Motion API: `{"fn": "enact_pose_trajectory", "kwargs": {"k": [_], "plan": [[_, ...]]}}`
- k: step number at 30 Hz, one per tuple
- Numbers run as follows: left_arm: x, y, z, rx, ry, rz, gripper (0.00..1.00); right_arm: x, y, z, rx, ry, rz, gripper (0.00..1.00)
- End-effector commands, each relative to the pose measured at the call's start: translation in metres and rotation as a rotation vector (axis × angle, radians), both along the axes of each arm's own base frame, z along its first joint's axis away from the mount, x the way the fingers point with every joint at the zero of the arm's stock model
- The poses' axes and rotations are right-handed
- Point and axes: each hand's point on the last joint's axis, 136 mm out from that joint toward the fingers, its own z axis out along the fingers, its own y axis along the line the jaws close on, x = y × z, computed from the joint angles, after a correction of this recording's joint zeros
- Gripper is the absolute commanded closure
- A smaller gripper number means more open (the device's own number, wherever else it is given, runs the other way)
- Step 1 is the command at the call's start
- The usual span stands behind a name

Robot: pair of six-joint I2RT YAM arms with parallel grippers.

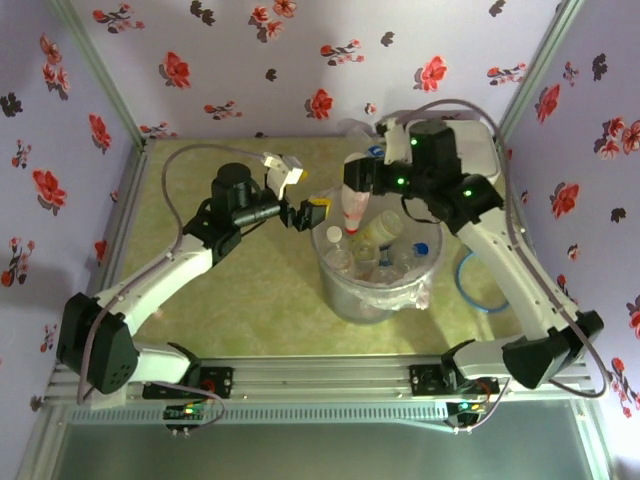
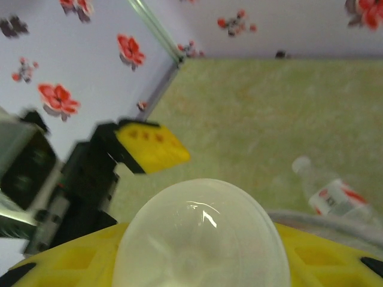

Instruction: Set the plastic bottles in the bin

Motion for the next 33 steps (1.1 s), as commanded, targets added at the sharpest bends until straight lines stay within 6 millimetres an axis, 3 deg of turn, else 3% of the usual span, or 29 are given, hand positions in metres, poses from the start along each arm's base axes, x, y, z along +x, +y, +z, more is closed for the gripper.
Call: {"fn": "enact_pose_trajectory", "kwargs": {"k": [1,9,14,16,18,20,24,29,33], "plan": [[-0.001,-0.005,0.009,-0.046,-0.017,-0.016,0.0,0.005,0.005,-0.005,0.05,-0.028,-0.018,0.68],[-0.001,-0.007,-0.002,-0.029,-0.015,-0.021,0.0,0.013,-0.002,-0.079,0.024,0.094,-0.112,0.7],[0.001,-0.007,-0.006,-0.026,-0.01,-0.021,0.0,0.011,-0.01,-0.109,-0.015,0.122,-0.153,0.66],[0.001,-0.008,-0.007,-0.025,-0.006,-0.021,0.0,0.009,-0.011,-0.106,-0.025,0.115,-0.149,0.58],[0.001,-0.008,-0.008,-0.022,-0.004,-0.021,0.0,0.006,-0.014,-0.091,-0.039,0.082,-0.138,0.4],[0.001,-0.007,-0.008,-0.021,-0.006,-0.02,0.0,0.002,-0.019,-0.074,-0.058,0.043,-0.132,0.29],[0.002,-0.007,-0.008,-0.02,-0.004,-0.016,0.0,-0.006,-0.031,-0.041,-0.098,-0.03,-0.135,0.22],[0.004,-0.007,-0.007,-0.024,0.001,-0.009,0.0,-0.009,-0.044,-0.036,-0.159,-0.051,-0.164,0.25],[0.004,-0.007,-0.006,-0.023,-0.003,-0.008,0.0,-0.007,-0.041,-0.045,-0.15,-0.021,-0.173,0.52]]}}
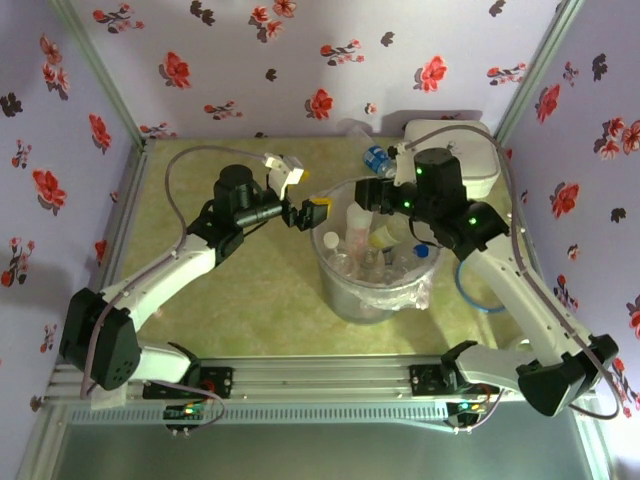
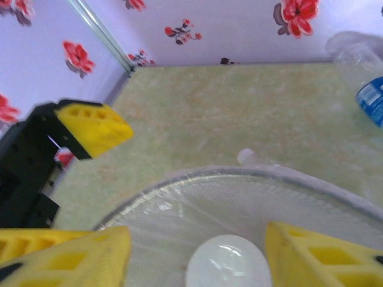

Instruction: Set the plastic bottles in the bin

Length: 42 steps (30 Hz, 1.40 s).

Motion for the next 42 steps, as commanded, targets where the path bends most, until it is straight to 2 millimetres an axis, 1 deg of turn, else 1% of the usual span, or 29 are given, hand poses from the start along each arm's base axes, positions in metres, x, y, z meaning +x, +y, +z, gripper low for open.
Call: {"fn": "enact_pose_trajectory", "kwargs": {"k": [1,2,3,5,8,9,11,13,16,19,21,22,24,27,30,31,33,35,37,38,39,41,42], "plan": [[0.0,-0.004,0.001,-0.01,-0.007,-0.009,0.0,0.002,-0.001,-0.026,-0.041,0.068,-0.02,0.56],[0.0,-0.004,0.0,-0.008,-0.005,-0.007,0.0,0.003,0.002,-0.034,-0.037,0.089,-0.02,0.61],[0.001,-0.004,0.0,-0.008,-0.002,-0.007,0.0,0.005,0.005,-0.044,-0.038,0.112,-0.016,0.64],[0.001,-0.005,-0.001,-0.008,0.0,-0.005,0.0,0.006,0.009,-0.061,-0.053,0.148,-0.01,0.67],[0.001,-0.004,-0.002,-0.008,0.003,-0.003,0.0,0.009,0.01,-0.087,-0.104,0.18,-0.036,0.7],[0.001,-0.004,0.0,-0.009,-0.001,-0.004,0.0,0.009,0.01,-0.094,-0.112,0.188,-0.042,0.72],[0.002,-0.004,-0.001,-0.005,0.0,0.001,0.0,0.006,0.015,-0.099,-0.101,0.191,-0.042,0.73],[0.002,-0.003,-0.001,-0.003,-0.003,0.002,0.0,0.004,0.018,-0.097,-0.081,0.178,-0.038,0.73],[0.002,-0.004,0.001,-0.004,-0.009,0.001,0.0,0.004,0.013,-0.084,-0.085,0.142,-0.057,0.74],[0.002,-0.003,0.009,-0.015,-0.024,0.002,0.0,0.004,0.008,-0.058,-0.073,0.078,-0.063,0.73],[0.001,-0.001,0.019,-0.027,-0.042,0.005,0.0,0.004,0.004,-0.037,-0.055,0.029,-0.072,0.67],[0.001,0.001,0.023,-0.034,-0.052,0.009,0.0,0.004,0.0,-0.03,-0.051,0.01,-0.085,0.64],[0.0,0.011,0.036,-0.052,-0.079,0.03,0.0,0.007,-0.011,-0.014,-0.045,-0.04,-0.142,0.59],[-0.003,0.03,0.056,-0.087,-0.127,0.078,0.0,0.011,-0.028,-0.001,-0.016,-0.084,-0.215,0.54],[-0.006,0.052,0.07,-0.114,-0.142,0.132,0.0,0.014,-0.039,-0.001,0.006,-0.09,-0.263,0.48],[-0.005,0.059,0.073,-0.122,-0.137,0.152,0.0,0.015,-0.042,-0.001,0.009,-0.089,-0.275,0.46],[0.002,0.078,0.074,-0.137,-0.099,0.222,0.0,0.018,-0.048,-0.004,0.015,-0.084,-0.303,0.44],[0.016,0.097,0.067,-0.161,-0.024,0.305,0.0,0.019,-0.052,-0.008,0.02,-0.075,-0.32,0.43],[0.036,0.116,0.051,-0.209,0.102,0.389,0.0,0.019,-0.057,-0.01,0.021,-0.071,-0.339,0.42],[0.05,0.128,0.039,-0.246,0.189,0.443,0.0,0.019,-0.06,-0.011,0.021,-0.071,-0.35,0.42],[0.063,0.135,0.022,-0.286,0.288,0.482,0.0,0.019,-0.063,-0.011,0.018,-0.073,-0.364,0.41],[0.084,0.136,-0.013,-0.331,0.448,0.517,0.0,0.017,-0.073,-0.012,0.014,-0.078,-0.399,0.41],[0.091,0.129,-0.029,-0.341,0.515,0.506,0.0,0.016,-0.079,-0.012,0.009,-0.08,-0.42,0.4]]}}
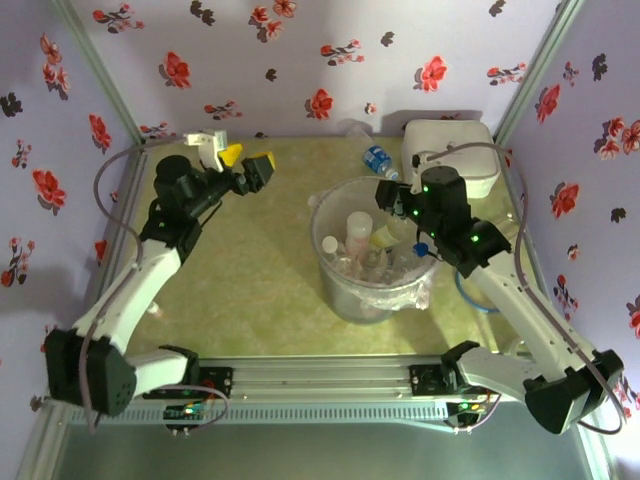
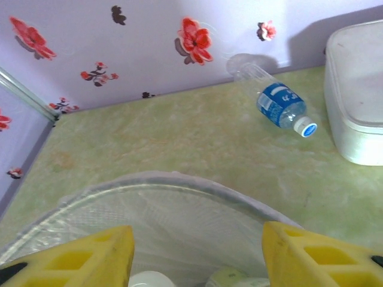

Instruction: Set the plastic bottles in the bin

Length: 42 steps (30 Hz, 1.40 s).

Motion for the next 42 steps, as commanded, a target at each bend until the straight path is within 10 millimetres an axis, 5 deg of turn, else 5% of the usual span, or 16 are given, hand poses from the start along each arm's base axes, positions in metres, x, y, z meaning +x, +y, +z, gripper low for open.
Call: {"fn": "enact_pose_trajectory", "kwargs": {"k": [1,8,12,18,36,42], "plan": [[0.029,-0.008,-0.079,-0.167,0.351,0.016,0.0,-0.003,-0.025,0.012,0.017,-0.04,-0.105,0.4],[0.071,-0.043,-0.181,-0.458,0.714,0.094,0.0,-0.025,-0.072,0.022,0.004,-0.087,-0.246,0.38],[0.076,-0.067,-0.215,-0.484,0.798,0.116,0.0,-0.035,-0.089,0.027,0.013,-0.117,-0.302,0.37],[0.074,-0.108,-0.242,-0.44,0.89,0.136,0.0,-0.035,-0.097,0.024,0.013,-0.119,-0.334,0.36],[0.094,-0.132,-0.284,-0.496,0.966,0.208,0.05,-0.039,-0.104,0.01,0.012,-0.109,-0.358,0.34],[0.103,-0.134,-0.3,-0.53,0.979,0.245,0.15,-0.041,-0.108,0.008,0.005,-0.104,-0.364,0.32]]}}
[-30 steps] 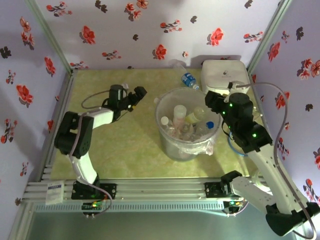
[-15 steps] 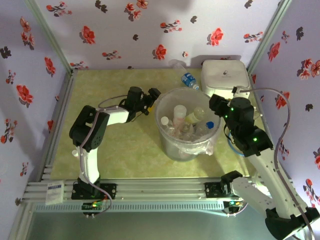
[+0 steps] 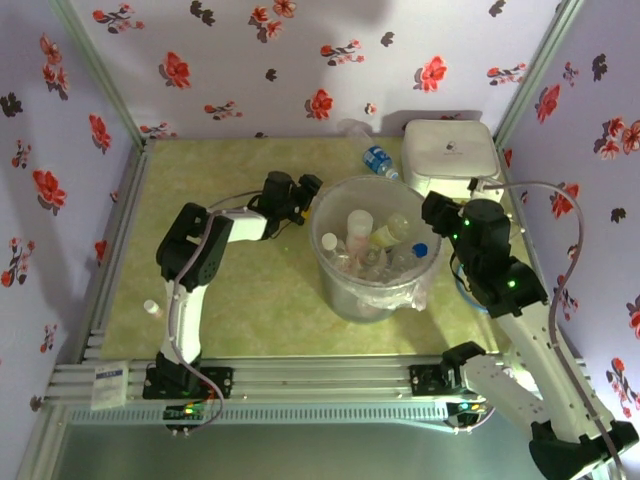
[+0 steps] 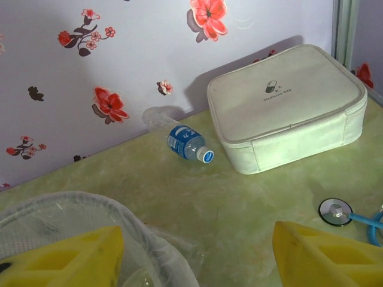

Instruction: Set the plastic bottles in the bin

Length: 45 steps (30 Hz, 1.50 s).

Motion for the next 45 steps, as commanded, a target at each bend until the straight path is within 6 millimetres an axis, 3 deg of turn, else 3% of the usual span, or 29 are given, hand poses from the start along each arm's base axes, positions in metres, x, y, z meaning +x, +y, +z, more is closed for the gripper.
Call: {"fn": "enact_pose_trajectory", "kwargs": {"k": [1,6,11,13,19,24,26,30,33,38,45], "plan": [[0.006,-0.006,-0.018,0.004,0.02,0.03,0.18,-0.003,-0.009,-0.001,0.001,-0.003,-0.038,0.32],[0.015,-0.004,-0.012,0.017,-0.012,0.035,0.37,-0.005,-0.011,0.0,-0.007,-0.004,-0.04,0.31],[0.03,0.008,0.018,0.077,-0.13,0.029,0.64,-0.006,-0.013,0.003,-0.014,-0.008,-0.042,0.31],[0.038,0.017,0.035,0.086,-0.181,0.039,0.7,-0.007,-0.014,0.003,-0.019,-0.007,-0.042,0.3],[0.058,0.056,0.084,0.071,-0.303,0.095,0.72,-0.006,-0.018,0.006,-0.033,-0.012,-0.062,0.29],[0.051,0.074,0.097,0.119,-0.307,0.098,0.77,-0.005,-0.016,0.007,-0.018,-0.015,-0.06,0.29],[0.042,0.076,0.095,0.121,-0.291,0.09,0.75,-0.004,-0.016,0.007,-0.017,-0.016,-0.06,0.29],[0.017,0.065,0.078,0.13,-0.224,0.05,0.38,-0.003,-0.016,0.007,-0.011,-0.014,-0.063,0.29],[0.002,0.05,0.063,0.118,-0.162,0.01,0.22,0.0,-0.014,0.007,-0.007,-0.012,-0.062,0.29],[-0.013,0.018,0.036,0.078,-0.074,-0.043,0.15,0.003,-0.008,0.001,0.02,0.001,-0.04,0.29],[-0.016,-0.001,0.011,0.013,0.002,-0.027,0.14,-0.002,-0.011,-0.002,0.012,0.013,-0.049,0.29]]}}
